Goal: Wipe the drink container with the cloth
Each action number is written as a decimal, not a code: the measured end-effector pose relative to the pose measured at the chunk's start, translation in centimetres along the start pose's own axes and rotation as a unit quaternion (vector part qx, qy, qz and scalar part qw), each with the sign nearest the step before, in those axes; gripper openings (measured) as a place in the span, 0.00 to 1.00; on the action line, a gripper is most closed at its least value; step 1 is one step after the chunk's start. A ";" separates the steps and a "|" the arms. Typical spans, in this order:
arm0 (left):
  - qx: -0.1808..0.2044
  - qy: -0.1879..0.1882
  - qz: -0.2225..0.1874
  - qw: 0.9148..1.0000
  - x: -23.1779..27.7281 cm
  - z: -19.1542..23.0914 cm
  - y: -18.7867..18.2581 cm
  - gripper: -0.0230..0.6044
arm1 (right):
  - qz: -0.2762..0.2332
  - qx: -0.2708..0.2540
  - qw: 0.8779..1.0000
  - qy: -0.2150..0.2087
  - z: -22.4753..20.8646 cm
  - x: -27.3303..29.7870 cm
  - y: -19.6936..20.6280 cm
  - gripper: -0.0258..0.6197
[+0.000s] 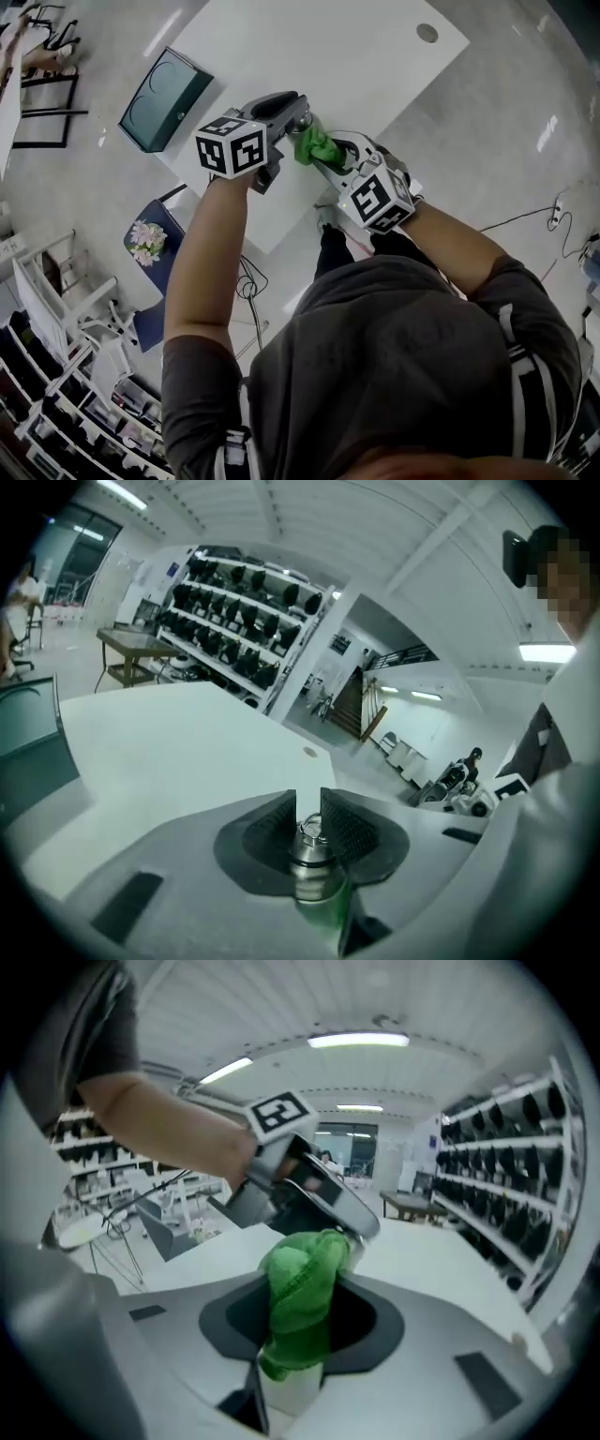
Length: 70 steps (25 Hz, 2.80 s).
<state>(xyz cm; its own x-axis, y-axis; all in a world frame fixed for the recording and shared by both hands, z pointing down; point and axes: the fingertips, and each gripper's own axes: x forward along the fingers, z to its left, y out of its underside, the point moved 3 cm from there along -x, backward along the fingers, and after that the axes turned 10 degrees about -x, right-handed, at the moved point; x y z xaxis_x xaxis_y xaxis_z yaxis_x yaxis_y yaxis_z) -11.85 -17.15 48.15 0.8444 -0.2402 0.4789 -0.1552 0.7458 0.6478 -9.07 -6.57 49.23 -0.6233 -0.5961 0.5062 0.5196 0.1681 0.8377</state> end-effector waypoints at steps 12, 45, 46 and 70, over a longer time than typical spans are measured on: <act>-0.008 -0.072 0.037 0.997 0.2 4.4 6.2 0.04 | 0.058 -0.134 0.987 0.069 0.5 4.8 1.2 0.21; -0.099 -0.035 0.279 0.955 0.8 5.4 9.9 0.52 | 0.075 -0.185 0.980 -0.029 7.6 2.6 -0.5 0.21; -0.105 -0.026 0.287 0.952 1.2 5.0 10.2 0.52 | 0.075 -0.183 0.980 -0.031 7.7 2.5 -0.4 0.21; -0.132 0.007 -0.010 0.991 -2.2 3.3 2.4 0.41 | 0.172 -0.192 0.966 -0.028 4.5 2.8 2.4 0.21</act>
<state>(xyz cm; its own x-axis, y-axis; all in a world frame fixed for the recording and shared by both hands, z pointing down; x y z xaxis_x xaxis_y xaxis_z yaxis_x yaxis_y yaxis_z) -15.84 -16.88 50.62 0.8536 -0.2496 0.4573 0.0006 0.8782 0.4782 -12.17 -4.33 53.58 -0.3996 -0.5121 0.7603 0.8732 0.0397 0.4857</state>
